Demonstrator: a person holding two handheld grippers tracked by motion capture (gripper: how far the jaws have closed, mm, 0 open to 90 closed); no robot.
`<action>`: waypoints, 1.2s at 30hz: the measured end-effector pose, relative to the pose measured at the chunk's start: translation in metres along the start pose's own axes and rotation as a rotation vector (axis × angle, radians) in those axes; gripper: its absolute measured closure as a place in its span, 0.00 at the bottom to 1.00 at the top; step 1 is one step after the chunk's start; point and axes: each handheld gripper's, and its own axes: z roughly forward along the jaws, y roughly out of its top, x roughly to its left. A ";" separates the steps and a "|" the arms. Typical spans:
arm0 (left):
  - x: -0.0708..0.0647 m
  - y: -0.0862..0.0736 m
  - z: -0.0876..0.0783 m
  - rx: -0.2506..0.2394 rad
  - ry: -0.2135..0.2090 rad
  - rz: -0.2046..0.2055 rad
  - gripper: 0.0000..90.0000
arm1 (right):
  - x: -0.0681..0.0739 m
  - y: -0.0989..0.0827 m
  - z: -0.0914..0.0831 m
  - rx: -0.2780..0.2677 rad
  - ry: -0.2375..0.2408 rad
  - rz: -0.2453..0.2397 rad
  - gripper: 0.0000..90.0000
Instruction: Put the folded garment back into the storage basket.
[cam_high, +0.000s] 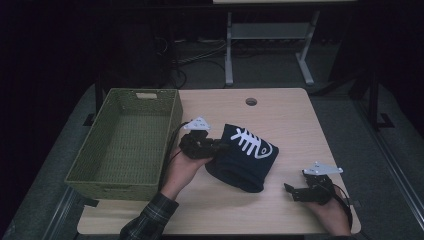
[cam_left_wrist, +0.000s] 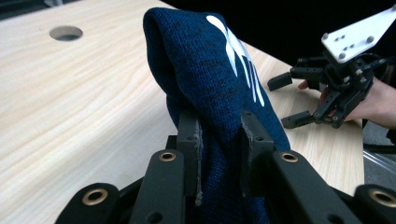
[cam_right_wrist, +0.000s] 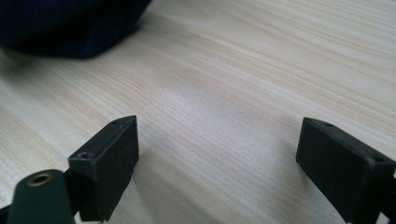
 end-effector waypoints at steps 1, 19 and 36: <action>0.001 0.001 -0.003 -0.008 0.000 -0.004 0.82 | 0.000 0.000 0.000 0.000 0.000 0.000 0.14; 0.013 0.009 -0.050 -0.052 0.036 -0.010 0.82 | 0.000 0.000 0.000 -0.001 0.002 0.001 0.14; 0.024 0.017 -0.099 -0.088 0.085 0.016 0.82 | 0.000 0.000 0.000 -0.001 0.002 0.002 0.14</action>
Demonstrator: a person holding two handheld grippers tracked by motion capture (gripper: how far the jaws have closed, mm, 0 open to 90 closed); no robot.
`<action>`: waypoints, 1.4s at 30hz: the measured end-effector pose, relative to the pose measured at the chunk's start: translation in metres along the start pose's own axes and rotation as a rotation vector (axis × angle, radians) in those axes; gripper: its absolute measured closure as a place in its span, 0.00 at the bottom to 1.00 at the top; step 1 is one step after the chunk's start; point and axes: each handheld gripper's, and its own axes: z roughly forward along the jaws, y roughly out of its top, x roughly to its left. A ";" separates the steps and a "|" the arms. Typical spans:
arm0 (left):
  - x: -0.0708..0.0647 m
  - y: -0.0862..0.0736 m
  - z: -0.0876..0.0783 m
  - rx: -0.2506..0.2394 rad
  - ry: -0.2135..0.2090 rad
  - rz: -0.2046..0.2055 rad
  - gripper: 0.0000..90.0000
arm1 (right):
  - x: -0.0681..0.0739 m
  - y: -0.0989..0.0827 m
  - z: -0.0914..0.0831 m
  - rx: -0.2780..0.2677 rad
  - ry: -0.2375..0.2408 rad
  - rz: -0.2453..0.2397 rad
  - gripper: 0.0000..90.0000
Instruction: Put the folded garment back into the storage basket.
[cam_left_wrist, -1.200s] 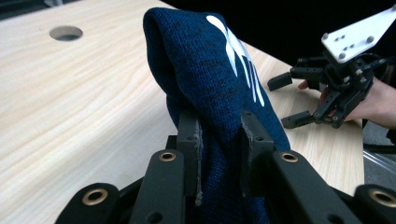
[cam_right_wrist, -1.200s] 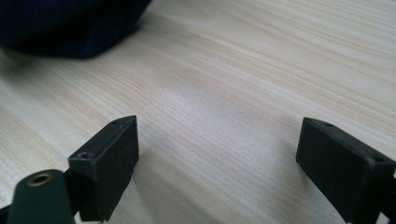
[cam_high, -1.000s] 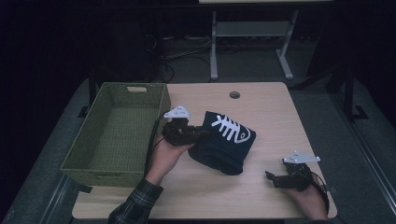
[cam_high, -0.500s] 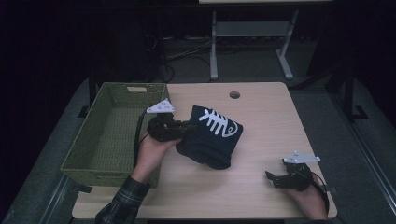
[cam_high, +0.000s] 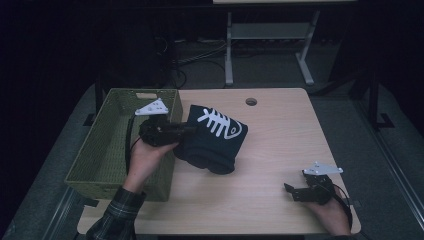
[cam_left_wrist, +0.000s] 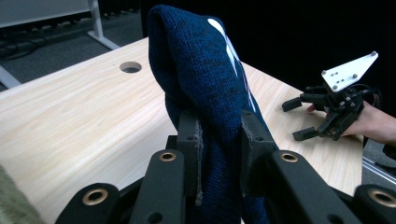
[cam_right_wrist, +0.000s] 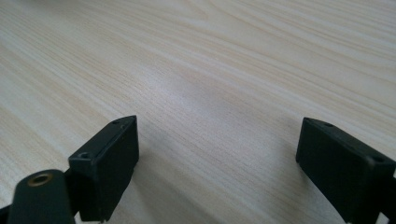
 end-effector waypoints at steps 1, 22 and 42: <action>0.001 0.001 -0.003 -0.004 0.002 0.000 0.82 | 0.000 0.000 0.000 0.000 0.000 0.000 0.14; 0.020 0.017 -0.075 -0.064 0.105 0.028 0.82 | 0.000 0.000 0.000 0.000 -0.006 0.005 0.14; 0.041 0.005 -0.146 -0.133 0.236 -0.005 0.82 | 0.000 0.000 0.000 0.001 -0.008 0.008 0.14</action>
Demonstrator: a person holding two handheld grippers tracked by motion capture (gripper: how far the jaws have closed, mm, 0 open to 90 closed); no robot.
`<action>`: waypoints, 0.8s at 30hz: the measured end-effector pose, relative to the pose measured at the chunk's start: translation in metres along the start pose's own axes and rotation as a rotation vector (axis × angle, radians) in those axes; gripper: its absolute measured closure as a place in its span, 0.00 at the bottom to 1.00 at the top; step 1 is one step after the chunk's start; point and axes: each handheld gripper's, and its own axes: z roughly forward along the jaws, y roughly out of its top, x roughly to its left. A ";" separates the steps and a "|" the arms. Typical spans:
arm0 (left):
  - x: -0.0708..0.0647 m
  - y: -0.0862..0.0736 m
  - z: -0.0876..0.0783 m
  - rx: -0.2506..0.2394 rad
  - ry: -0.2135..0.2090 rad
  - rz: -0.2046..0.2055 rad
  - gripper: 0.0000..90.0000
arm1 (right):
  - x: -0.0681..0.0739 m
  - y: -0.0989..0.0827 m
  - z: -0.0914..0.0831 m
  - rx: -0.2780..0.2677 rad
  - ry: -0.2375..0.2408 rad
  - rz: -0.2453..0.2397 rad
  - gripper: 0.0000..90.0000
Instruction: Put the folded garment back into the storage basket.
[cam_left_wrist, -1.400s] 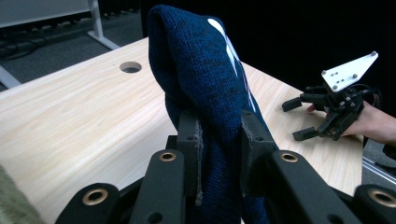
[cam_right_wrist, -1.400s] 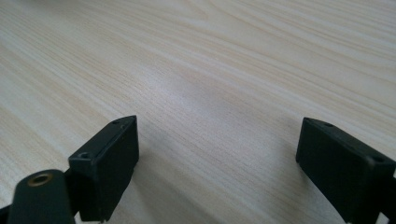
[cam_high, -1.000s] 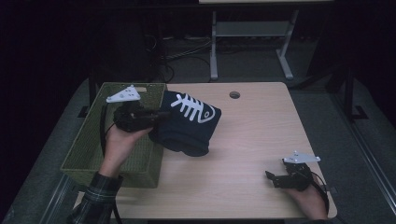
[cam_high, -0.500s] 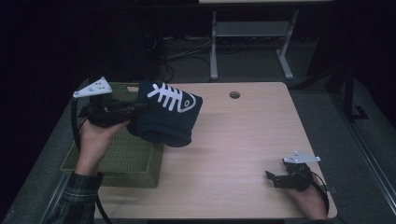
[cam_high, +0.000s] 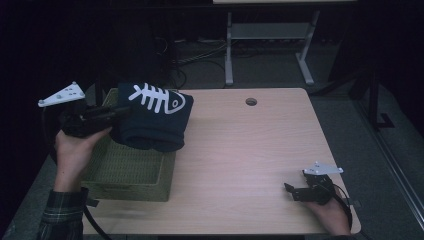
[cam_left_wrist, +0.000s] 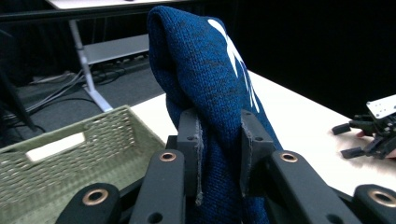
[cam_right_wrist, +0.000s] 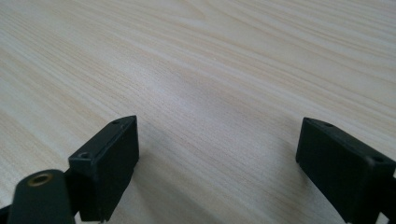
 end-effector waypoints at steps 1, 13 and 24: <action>0.001 0.000 -0.003 -0.001 0.008 -0.003 0.82 | 0.000 0.000 0.000 0.000 0.000 0.000 0.14; 0.019 -0.013 -0.023 0.011 0.074 -0.029 0.82 | 0.000 0.000 0.000 0.001 -0.003 0.001 0.14; 0.038 -0.037 -0.028 0.062 0.128 -0.062 0.82 | 0.000 0.000 0.000 0.001 -0.003 0.002 0.14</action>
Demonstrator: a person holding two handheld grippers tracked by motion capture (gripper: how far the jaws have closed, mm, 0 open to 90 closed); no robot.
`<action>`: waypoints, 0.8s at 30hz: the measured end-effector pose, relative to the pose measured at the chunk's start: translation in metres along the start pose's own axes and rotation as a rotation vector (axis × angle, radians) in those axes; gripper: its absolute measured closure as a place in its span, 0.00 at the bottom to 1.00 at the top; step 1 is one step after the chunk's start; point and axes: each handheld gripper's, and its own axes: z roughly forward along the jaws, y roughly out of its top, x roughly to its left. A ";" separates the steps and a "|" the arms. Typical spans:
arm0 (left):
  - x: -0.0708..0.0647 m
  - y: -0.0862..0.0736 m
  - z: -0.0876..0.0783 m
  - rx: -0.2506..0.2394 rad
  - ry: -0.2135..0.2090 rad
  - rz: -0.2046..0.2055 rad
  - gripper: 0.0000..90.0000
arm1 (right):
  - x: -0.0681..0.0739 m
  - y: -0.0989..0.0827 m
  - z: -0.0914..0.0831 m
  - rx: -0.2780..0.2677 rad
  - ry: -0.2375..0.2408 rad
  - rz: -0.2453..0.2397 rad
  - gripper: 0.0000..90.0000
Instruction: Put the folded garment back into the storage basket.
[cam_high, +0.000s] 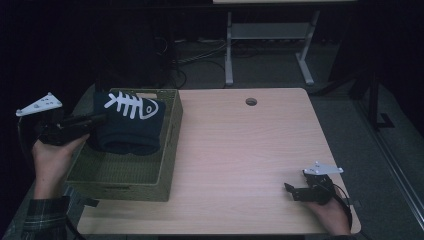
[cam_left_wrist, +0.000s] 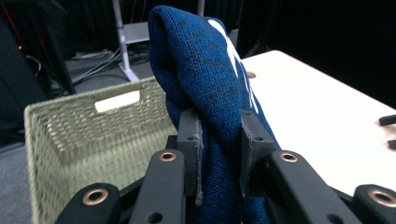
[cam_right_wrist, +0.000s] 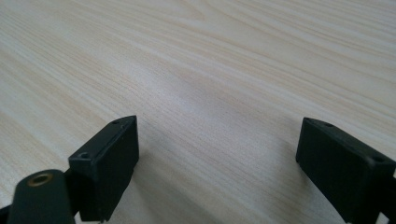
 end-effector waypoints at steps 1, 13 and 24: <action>0.001 -0.002 0.000 0.008 0.003 0.003 0.82 | 0.000 0.000 0.000 0.000 0.000 -0.001 0.14; 0.001 -0.018 0.015 0.063 0.004 -0.007 0.82 | 0.000 0.000 0.000 0.000 -0.002 0.000 0.14; 0.001 -0.032 0.041 0.109 -0.050 -0.048 0.82 | 0.000 0.000 0.000 0.000 0.000 0.001 0.14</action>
